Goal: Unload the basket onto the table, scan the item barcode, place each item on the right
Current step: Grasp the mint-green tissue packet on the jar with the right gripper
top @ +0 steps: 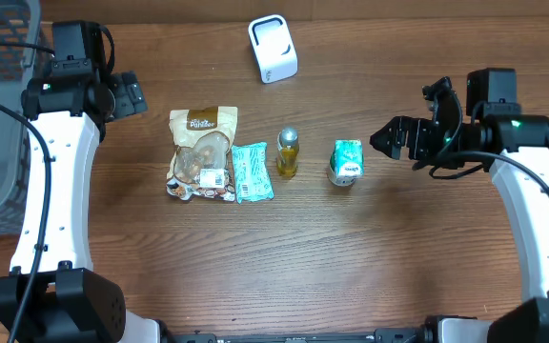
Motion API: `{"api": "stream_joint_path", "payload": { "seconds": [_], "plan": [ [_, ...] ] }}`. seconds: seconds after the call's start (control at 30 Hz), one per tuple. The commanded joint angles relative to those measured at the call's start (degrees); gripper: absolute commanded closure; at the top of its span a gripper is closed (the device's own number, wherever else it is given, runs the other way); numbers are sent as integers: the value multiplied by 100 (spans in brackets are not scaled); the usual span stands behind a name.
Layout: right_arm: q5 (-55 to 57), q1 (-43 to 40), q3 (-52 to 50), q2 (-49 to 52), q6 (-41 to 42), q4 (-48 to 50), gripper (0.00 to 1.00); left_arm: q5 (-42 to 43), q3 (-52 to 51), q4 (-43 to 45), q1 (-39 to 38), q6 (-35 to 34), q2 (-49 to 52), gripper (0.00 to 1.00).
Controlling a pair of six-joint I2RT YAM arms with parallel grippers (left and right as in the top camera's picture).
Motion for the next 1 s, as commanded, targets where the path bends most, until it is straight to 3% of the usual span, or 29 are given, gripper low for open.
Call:
{"api": "stream_joint_path", "payload": {
  "seconds": [0.0,0.1,0.17,0.97],
  "plan": [
    [-162,61,24,127,-11,33,17,-59,17,-13,-37,109,22,0],
    [-157,225,-122,212,-15,155,38,-59,17,-13,-37,109,22,0],
    [-157,367,-291,282,-13,378,44,-59,17,-13,-37,109,22,1],
    [37,793,-1064,501,181,1624,44,-59,17,-13,-37,111,22,1]
  ]
}}
